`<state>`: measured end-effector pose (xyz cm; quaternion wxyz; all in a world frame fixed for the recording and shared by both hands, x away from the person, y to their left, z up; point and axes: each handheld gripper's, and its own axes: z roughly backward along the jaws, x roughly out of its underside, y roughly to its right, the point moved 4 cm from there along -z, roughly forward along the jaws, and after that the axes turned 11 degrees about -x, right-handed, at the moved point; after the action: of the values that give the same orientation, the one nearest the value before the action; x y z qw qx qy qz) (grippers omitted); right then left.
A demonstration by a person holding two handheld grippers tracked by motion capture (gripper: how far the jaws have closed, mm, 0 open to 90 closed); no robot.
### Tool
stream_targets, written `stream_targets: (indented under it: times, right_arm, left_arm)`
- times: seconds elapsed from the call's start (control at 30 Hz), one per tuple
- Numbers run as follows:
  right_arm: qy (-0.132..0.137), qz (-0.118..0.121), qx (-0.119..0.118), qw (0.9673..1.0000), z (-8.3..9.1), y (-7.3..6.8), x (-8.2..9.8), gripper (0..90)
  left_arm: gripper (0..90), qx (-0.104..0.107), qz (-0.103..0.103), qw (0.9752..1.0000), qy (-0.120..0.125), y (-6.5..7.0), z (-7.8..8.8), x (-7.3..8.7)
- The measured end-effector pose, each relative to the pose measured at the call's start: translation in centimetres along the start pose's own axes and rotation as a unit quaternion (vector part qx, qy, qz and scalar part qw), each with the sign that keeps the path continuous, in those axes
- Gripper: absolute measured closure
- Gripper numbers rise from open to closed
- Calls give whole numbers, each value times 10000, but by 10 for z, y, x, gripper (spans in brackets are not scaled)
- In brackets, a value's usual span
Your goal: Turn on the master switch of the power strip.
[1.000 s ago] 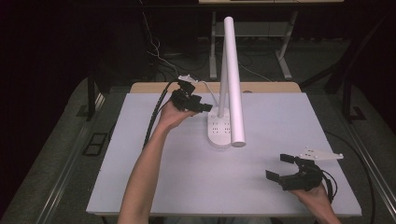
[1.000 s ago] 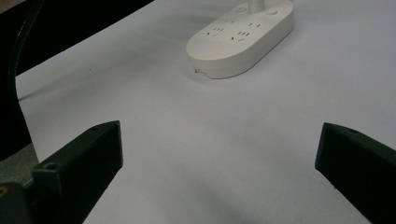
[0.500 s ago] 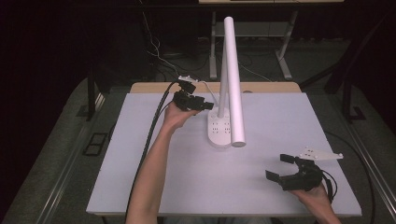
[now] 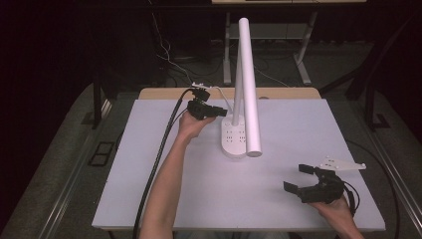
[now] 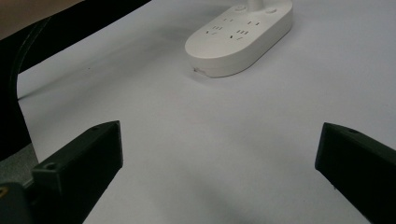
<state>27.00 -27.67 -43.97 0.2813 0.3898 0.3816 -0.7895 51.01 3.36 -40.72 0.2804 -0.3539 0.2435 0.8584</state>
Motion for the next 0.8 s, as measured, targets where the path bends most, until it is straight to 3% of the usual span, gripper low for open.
stream_targets:
  times: [0.17,0.27,0.3,0.5,0.8]
  right_arm:
    - [-3,3,1,10000,0,0,0,3]
    - [-13,-8,9,10000,0,0,0,3]
    - [-18,-15,10,10000,0,1,0,3]
    - [-11,-5,9,10000,0,1,0,3]
    - [-16,-3,2,10000,0,0,0,3]
  left_arm:
    - [841,-18,246,9997,-4,1,-6,2]
    - [884,-15,257,9997,-35,2,-10,4]
    - [894,-12,171,9998,-99,2,-11,5]
    - [897,-47,212,9997,-139,2,-17,8]
    - [899,-131,103,9993,-341,3,-27,14]
